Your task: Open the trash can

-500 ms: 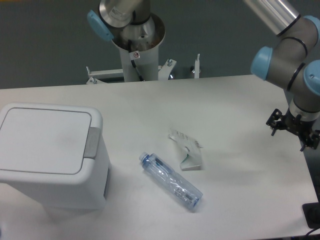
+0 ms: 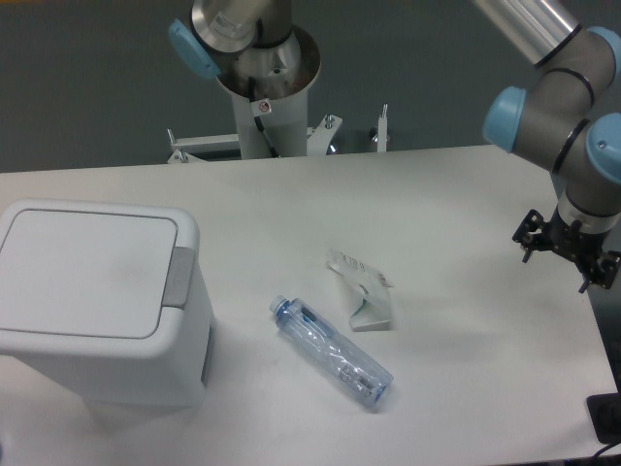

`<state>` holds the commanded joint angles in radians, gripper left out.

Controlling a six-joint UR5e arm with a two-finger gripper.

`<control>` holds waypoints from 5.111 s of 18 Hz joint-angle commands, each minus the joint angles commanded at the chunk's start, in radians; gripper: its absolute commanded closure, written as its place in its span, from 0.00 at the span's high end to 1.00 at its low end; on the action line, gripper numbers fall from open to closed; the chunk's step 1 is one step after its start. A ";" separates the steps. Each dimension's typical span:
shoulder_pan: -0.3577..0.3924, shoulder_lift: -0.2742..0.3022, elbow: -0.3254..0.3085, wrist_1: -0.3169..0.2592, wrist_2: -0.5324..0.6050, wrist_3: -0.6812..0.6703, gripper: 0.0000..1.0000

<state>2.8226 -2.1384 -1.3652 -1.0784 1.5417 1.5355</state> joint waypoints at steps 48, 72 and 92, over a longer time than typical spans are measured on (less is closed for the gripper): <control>-0.488 0.316 -0.011 -0.138 -0.448 -1.031 1.00; -0.450 0.313 -0.011 -0.086 -0.437 -1.062 1.00; 0.020 0.140 -0.049 -0.040 -0.431 -0.408 1.00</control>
<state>2.8423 -1.9987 -1.4143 -1.1182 1.1106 1.1270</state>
